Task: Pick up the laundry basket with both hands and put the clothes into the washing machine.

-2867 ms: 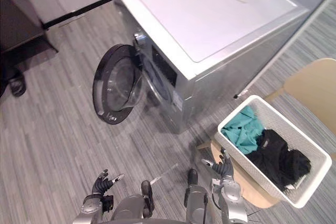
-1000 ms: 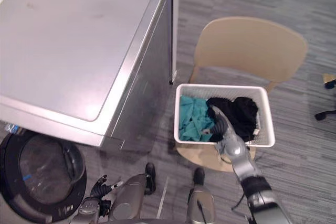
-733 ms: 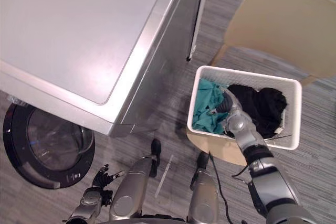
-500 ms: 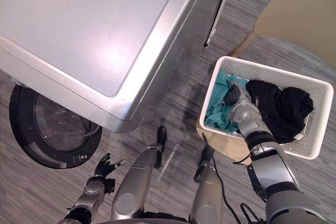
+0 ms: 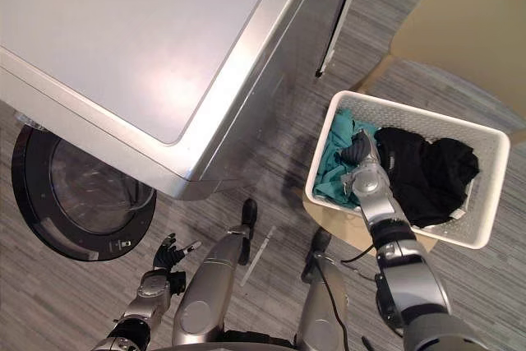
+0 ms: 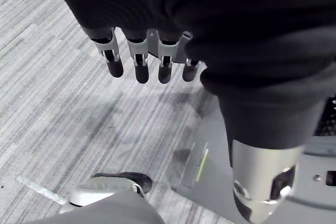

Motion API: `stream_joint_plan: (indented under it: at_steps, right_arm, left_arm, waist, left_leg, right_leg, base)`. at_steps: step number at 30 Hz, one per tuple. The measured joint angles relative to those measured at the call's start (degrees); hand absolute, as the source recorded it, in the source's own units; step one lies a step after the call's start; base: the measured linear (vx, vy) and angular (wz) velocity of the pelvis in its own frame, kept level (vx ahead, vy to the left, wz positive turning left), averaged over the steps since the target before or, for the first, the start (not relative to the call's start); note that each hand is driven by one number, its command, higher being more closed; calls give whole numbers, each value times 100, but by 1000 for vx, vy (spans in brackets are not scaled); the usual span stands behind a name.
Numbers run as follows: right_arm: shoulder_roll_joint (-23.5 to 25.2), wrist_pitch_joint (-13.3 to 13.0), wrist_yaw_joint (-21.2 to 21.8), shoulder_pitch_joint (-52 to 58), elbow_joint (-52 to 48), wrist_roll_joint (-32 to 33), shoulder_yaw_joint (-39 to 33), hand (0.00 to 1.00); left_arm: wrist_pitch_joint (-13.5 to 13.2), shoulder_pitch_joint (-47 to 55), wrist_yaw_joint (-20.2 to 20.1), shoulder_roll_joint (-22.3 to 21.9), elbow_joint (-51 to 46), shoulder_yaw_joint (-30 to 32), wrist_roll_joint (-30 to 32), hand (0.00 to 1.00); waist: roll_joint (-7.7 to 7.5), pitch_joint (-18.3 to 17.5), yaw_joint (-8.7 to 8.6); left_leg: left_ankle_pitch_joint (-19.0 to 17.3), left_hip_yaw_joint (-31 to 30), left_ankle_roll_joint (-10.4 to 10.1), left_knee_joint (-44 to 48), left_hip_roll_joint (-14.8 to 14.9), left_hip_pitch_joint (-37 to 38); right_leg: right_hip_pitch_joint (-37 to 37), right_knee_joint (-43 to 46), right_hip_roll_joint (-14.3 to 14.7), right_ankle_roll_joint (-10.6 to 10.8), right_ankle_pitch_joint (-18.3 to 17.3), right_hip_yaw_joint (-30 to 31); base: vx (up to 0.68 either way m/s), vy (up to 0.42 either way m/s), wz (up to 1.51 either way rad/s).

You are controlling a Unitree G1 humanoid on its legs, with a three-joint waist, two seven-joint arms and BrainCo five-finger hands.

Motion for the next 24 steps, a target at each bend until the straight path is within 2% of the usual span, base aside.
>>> stream_joint_plan:
  at_steps: [3, 7, 13, 16, 18, 20, 21, 23, 24]
  right_arm:
    - [560, -90, -218, 885, -1326, 656, -656, 100]
    - [1126, -365, -248, 1738, -2575, 1234, -839, 100]
    - [1582, -761, -25, 2512, -3813, 1974, -1004, 100]
    - [1766, -948, 295, 2508, -4178, 2289, -896, 100]
    - [1784, -985, 451, 2448, -4293, 2456, -701, 100]
    - [1863, -1051, 560, 2481, -4298, 2587, -674, 100]
    - [1875, -1072, 559, 2534, -4337, 2640, -673, 100]
    - [1936, -1092, 549, 2675, -4637, 2654, -717, 100]
    - [1992, -1111, 549, 2746, -4876, 2652, -687, 100]
  left_arm:
    - [76, 95, 1, -2, -5, 174, -4, 0]
    - [183, 526, -7, 4, -52, 513, -11, 0]
    - [255, 926, -27, 7, -18, 722, -64, 0]
    - [254, 1042, -73, -12, 26, 846, -80, 0]
    - [256, 1219, -133, -16, 28, 868, -186, 0]
    - [259, 1301, -137, -34, 29, 879, -192, 0]
    - [254, 1285, -140, -85, 11, 931, -192, 0]
    - [216, 1161, -140, -118, -2, 947, -190, 0]
    - [210, 1115, -135, -130, -121, 959, -188, 0]
  waist:
    - [-100, 15, -98]
    - [-274, -213, -312]
    - [-499, -842, -312]
    - [-543, -947, -290]
    - [-525, -1005, -305]
    - [-491, -1012, -322]
    - [-432, -1038, -341]
    - [-428, -1046, -480]
    - [-442, -1065, -462]
  left_leg:
    - [2, 7, -1, -192, -17, 385]
    - [-1, 25, -4, -466, -47, 799]
    - [-25, 27, -24, -705, -72, 1244]
    - [-111, 123, -60, -676, -43, 1481]
    - [-233, 180, -51, -535, -40, 1533]
    - [-332, 132, -48, -253, -29, 1503]
    - [-392, 17, 40, -108, 18, 1412]
    - [-456, -316, 131, 75, -119, 1219]
    - [-455, -491, 129, 235, -234, 1123]
  right_leg:
    - [317, -48, -14, -25, -48, -3]
    - [697, -304, -7, 23, -35, -18]
    - [1309, -856, 40, 99, 28, -134]
    - [1541, -953, 72, 92, 35, -22]
    - [1574, -893, 83, 92, 34, 64]
    - [1516, -583, 73, 111, 3, 193]
    - [1350, -154, 65, 197, -70, 348]
    - [1057, 1291, -59, 84, -638, 766]
    - [1029, 2085, -63, 150, -797, 1051]
  base:
    - [3, -1, 1]
    - [51, 3, -5]
    - [140, -9, 3]
    - [90, -14, -13]
    - [33, 17, -31]
    - [-13, 35, -9]
    - [-58, 11, 41]
    - [-52, -6, 113]
    - [-53, -75, 125]
